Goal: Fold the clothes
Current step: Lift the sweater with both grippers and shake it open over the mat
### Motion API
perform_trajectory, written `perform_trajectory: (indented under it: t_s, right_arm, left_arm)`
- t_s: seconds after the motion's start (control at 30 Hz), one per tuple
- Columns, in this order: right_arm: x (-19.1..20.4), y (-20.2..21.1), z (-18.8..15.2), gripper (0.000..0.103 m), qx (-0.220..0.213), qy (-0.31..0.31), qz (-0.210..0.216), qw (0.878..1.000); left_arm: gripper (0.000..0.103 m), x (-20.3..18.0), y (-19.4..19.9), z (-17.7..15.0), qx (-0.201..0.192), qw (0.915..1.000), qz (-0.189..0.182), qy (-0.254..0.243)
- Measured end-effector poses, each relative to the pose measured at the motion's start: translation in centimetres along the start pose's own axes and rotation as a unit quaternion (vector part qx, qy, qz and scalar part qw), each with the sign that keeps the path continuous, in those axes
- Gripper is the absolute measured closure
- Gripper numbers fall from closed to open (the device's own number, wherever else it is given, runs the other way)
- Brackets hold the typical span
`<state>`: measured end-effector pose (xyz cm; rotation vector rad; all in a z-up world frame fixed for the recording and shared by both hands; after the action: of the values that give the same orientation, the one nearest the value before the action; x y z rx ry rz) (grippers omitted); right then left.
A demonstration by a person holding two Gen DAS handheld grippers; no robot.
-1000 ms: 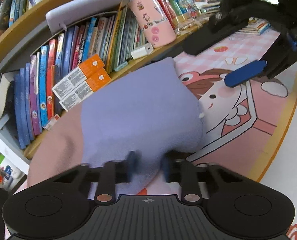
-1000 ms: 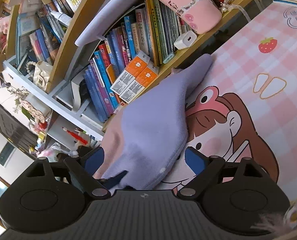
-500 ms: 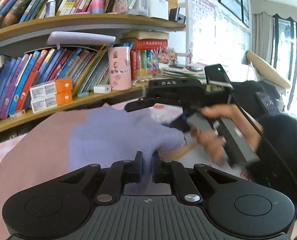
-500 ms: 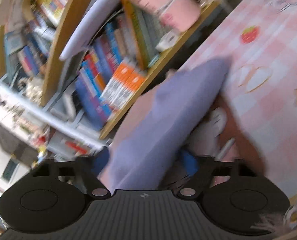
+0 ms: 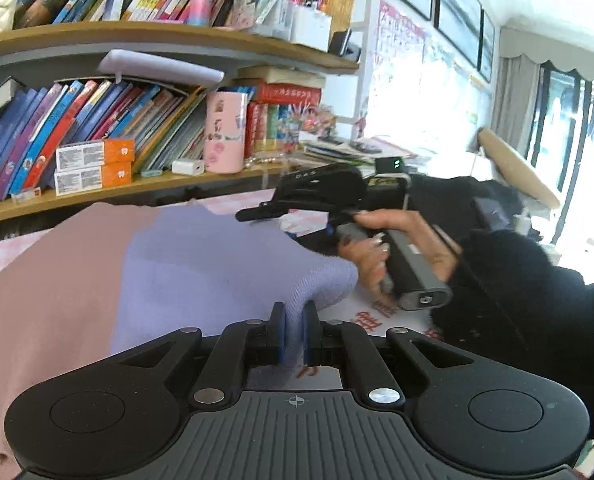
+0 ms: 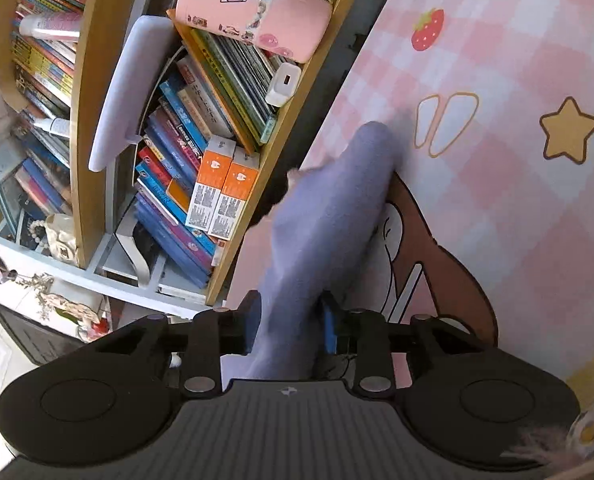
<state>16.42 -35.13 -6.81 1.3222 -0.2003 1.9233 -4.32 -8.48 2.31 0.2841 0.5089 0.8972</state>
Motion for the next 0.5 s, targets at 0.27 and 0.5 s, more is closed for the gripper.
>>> perform_trajectory:
  t_s: [0.27,0.5]
  right_arm:
    - [1.7,2.1,0.9,0.091,-0.042,0.013,0.053,0.998]
    - [19.2,5.8,8.4,0.092,-0.116,0.242,0.098,0.958]
  left_arm:
    - [0.097,0.5,0.2,0.1,0.012,0.9974,-0.049,0.051]
    - [0.097,-1.2,5.5,9.1,-0.143,0.9677,-0.203,0.043]
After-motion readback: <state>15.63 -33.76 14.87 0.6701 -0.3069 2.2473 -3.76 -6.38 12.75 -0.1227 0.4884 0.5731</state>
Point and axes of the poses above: each gripper's, at about its wrist camera, not at the fingertips, and y roughly against the way its jaws point, x to its left, z to its top, the point moved 3 cm from there along -y, roughly the way its jaws point, and after that the axes turned 12 degrees about y, right-handed, at the moved point
